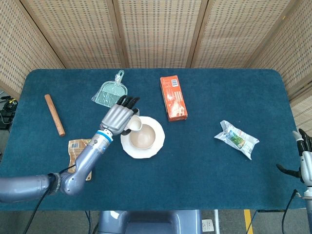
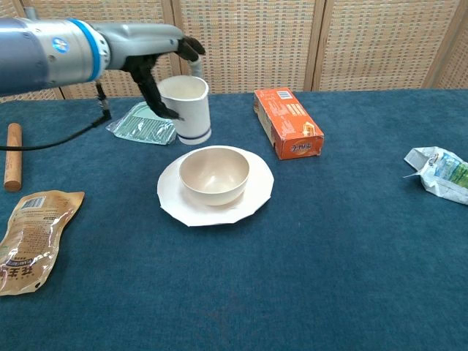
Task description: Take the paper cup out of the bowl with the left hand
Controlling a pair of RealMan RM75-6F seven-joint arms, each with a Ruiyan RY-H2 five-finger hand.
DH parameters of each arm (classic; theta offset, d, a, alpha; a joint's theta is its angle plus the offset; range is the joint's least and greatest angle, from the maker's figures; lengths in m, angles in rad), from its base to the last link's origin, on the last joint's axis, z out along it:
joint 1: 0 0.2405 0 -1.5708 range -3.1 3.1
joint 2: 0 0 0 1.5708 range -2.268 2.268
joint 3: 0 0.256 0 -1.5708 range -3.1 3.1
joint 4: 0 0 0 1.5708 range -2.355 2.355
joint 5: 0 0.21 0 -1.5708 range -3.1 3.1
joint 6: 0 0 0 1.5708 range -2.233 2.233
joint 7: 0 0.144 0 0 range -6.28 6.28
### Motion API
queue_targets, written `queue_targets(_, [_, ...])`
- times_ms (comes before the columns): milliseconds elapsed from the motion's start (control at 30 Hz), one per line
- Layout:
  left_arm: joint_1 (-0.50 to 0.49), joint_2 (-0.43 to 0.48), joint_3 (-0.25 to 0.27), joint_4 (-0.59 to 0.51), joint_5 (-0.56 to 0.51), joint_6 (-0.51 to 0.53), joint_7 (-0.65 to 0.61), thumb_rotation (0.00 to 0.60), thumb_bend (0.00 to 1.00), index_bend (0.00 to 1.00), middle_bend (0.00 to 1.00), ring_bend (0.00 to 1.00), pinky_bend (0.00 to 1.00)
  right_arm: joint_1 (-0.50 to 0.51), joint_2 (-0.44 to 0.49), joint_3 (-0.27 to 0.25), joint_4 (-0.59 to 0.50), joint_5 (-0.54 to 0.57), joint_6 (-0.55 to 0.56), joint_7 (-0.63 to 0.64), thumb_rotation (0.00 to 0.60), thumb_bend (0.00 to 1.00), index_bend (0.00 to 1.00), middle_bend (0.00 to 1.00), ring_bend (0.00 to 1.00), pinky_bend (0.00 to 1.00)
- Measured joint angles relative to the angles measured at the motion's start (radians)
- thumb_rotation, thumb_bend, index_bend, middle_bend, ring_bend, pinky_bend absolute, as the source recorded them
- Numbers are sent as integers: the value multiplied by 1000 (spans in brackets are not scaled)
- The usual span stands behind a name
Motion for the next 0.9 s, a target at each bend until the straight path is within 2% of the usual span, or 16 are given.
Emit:
queue_targets(133, [74,72,34,-30,56,37,-63,600,269,368,0,0,0,1,0,-4,-7,-8,1,-10,600,126,0,0,0,0])
queue_targets(333, [153,95,108,4,109,47,-147,600,265,355,0,0,0,3,-3,-8,-16,-14,1,-28,600,126,0,0,0,0])
queue_targets(600, [190,19,171,156,123,-10,-205,600,243,313,0,0,0,1,-4,-13,-28,-25,12,-42,600,126,0,0,0,0])
queue_targets(733, [198,-26,190,210,132,-18,-204,600,176,287,0,0,0,-3,-2,-15,-34,-30,20,-43,600,126,0,0,0,0])
queue_targets(800, [205,-44,198,226,135,-20,-203,600,133,252,0,0,0,-4,-1,-16,-37,-33,24,-44,600,126,0,0,0,0])
queue_targets(900, [215,-52,205,230,134,-17,-201,600,77,117,0,0,0,-6,2,-18,-43,-41,31,-45,600,125,0,0,0,0])
